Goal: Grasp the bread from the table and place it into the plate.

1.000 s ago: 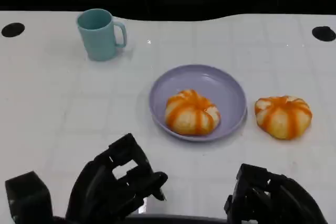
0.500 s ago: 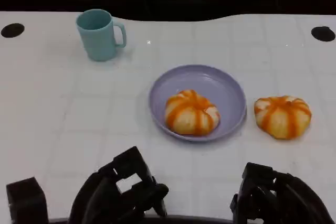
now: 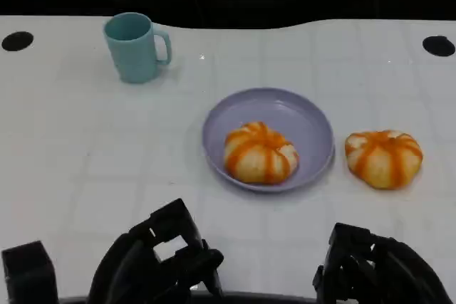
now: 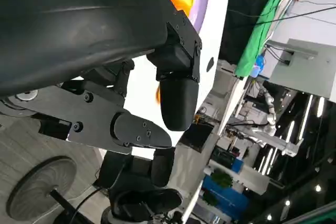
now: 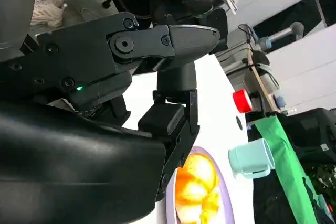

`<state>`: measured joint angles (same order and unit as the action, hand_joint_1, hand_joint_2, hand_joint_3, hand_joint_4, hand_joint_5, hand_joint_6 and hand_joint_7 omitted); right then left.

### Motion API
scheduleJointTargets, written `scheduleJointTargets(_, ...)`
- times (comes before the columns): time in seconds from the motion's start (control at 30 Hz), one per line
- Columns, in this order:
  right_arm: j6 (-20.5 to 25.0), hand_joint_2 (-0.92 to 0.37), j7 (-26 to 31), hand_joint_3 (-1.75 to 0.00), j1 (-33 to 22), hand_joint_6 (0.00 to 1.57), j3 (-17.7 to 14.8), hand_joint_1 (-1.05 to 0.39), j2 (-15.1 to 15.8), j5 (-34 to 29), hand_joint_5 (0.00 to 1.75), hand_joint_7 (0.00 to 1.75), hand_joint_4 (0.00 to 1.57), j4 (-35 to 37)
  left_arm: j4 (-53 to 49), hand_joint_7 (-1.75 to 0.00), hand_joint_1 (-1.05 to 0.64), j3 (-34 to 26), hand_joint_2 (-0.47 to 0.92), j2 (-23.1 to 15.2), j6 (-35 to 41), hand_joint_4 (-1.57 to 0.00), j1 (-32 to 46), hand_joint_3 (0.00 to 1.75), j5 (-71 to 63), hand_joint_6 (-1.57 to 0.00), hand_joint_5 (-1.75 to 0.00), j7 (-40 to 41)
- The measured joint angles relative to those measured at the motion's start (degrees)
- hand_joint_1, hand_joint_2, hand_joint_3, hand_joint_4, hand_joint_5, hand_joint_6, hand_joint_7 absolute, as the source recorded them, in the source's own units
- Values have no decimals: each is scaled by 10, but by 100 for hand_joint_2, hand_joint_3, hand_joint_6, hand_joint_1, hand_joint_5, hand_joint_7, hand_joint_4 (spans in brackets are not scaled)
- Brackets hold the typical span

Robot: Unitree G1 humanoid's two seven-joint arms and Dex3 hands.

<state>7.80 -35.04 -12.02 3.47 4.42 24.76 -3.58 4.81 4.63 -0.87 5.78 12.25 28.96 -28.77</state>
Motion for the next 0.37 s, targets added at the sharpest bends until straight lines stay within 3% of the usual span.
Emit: scheduleJointTargets(0.37,0,-92,0,-27,4,76,0,-70,-3,0,162,136,84,5,-18,-175,-18,-9,80,-3,-1,-73,-11,21,-1,-57,-175,-14)
